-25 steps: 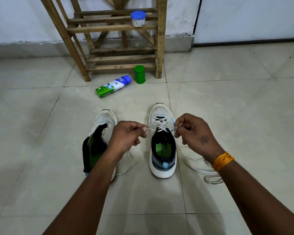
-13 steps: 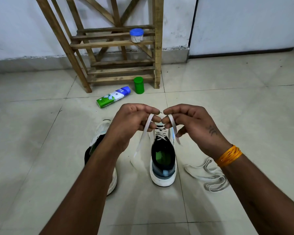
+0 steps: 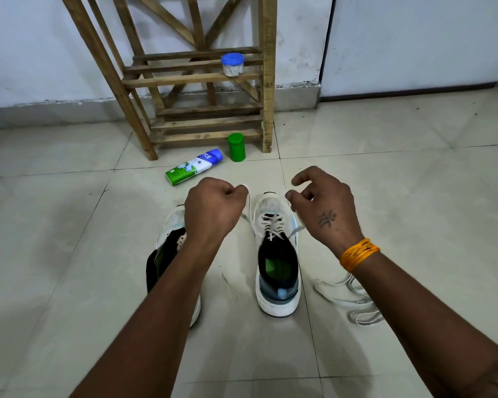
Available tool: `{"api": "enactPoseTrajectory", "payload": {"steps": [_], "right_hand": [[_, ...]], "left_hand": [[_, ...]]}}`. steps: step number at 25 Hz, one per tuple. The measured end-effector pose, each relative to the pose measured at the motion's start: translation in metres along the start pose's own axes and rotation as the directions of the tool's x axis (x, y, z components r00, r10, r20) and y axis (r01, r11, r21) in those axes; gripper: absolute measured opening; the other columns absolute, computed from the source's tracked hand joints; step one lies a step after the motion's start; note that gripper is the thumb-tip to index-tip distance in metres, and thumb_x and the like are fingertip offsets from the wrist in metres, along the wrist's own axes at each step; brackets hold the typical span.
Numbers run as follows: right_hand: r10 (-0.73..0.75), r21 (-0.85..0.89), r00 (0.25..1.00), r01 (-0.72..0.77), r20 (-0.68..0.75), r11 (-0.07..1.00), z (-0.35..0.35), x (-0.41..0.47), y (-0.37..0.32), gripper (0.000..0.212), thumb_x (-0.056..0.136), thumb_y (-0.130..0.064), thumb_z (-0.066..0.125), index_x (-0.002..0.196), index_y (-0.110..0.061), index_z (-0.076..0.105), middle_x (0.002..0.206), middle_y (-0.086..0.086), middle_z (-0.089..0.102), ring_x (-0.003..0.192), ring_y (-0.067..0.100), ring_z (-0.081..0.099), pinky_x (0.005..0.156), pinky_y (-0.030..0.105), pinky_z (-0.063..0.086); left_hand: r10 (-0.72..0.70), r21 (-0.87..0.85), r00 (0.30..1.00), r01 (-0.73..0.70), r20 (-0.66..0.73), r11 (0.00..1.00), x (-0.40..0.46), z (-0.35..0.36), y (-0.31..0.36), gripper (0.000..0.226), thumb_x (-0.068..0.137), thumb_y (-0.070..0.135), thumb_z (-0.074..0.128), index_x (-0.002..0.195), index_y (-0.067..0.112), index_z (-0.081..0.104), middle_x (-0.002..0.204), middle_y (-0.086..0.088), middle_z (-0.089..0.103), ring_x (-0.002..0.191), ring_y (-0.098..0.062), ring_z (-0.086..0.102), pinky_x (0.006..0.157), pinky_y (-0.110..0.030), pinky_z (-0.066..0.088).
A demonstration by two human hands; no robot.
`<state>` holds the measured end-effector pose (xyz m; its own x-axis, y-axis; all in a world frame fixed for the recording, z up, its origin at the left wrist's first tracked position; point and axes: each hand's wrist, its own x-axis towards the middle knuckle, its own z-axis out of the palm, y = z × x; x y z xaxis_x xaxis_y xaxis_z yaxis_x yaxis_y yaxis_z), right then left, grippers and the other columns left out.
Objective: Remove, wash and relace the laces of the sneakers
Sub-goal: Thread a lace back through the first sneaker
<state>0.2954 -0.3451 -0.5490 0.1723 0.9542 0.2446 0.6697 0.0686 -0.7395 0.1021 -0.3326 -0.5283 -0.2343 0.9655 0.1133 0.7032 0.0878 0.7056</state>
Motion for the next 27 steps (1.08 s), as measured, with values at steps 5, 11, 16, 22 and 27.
{"api": "enactPoseTrajectory", "payload": {"steps": [5, 11, 16, 22, 27], "right_hand": [[0.034, 0.248, 0.999, -0.041, 0.033, 0.968, 0.003, -0.005, -0.011, 0.013, 0.088, -0.011, 0.069, 0.083, -0.018, 0.059, 0.07, 0.0, 0.065, 0.058, 0.022, 0.066, 0.051, 0.026, 0.048], [-0.027, 0.27, 0.967, -0.044, 0.253, 0.962, 0.018, -0.014, -0.017, 0.013, 0.081, -0.012, 0.072, 0.08, -0.025, 0.075, 0.074, -0.007, 0.071, 0.065, 0.011, 0.069, 0.063, 0.028, 0.054], [-0.154, 0.23, 0.958, 0.098, 0.241, 0.968, 0.022, -0.015, -0.008, 0.027, 0.093, -0.03, 0.068, 0.071, -0.017, 0.063, 0.069, 0.004, 0.057, 0.067, 0.022, 0.06, 0.066, 0.047, 0.054], [-0.249, 0.208, 0.905, 0.185, 0.344, 0.961, 0.015, -0.013, 0.006, 0.038, 0.105, -0.035, 0.053, 0.084, -0.005, 0.063, 0.081, 0.006, 0.051, 0.077, 0.024, 0.058, 0.07, 0.055, 0.055], [-0.148, 0.343, 0.926, 0.021, 0.347, 0.939, 0.015, -0.017, 0.017, 0.025, 0.104, -0.023, 0.06, 0.08, -0.02, 0.069, 0.092, 0.009, 0.066, 0.073, 0.028, 0.064, 0.059, 0.049, 0.061]], "left_hand": [[0.124, 0.246, 0.984, -0.091, -0.124, 0.965, -0.002, -0.004, 0.004, 0.046, 0.086, 0.033, 0.058, 0.052, 0.006, 0.041, 0.046, -0.007, 0.031, 0.05, -0.032, 0.039, 0.052, -0.038, 0.039], [0.084, -0.062, 0.996, -0.082, 0.023, 0.995, -0.003, 0.01, 0.015, 0.045, 0.08, 0.042, 0.054, 0.061, 0.004, 0.067, 0.054, -0.014, 0.059, 0.055, -0.03, 0.058, 0.055, -0.042, 0.05], [0.195, -0.216, 0.971, -0.162, 0.14, 0.963, -0.007, 0.017, 0.012, 0.039, 0.095, 0.036, 0.067, 0.065, 0.012, 0.071, 0.056, 0.006, 0.066, 0.051, -0.009, 0.056, 0.054, -0.025, 0.041], [0.213, -0.333, 0.874, -0.063, 0.437, 0.941, -0.003, 0.024, -0.013, 0.046, 0.089, -0.011, 0.044, 0.106, 0.018, 0.075, 0.105, -0.005, 0.073, 0.057, -0.018, 0.064, 0.054, -0.034, 0.056], [0.264, -0.463, 0.82, 0.001, 0.508, 0.887, -0.005, 0.031, -0.025, 0.008, 0.091, 0.003, 0.069, 0.097, 0.006, 0.072, 0.084, -0.022, 0.066, 0.063, -0.019, 0.062, 0.06, -0.034, 0.056]]}}
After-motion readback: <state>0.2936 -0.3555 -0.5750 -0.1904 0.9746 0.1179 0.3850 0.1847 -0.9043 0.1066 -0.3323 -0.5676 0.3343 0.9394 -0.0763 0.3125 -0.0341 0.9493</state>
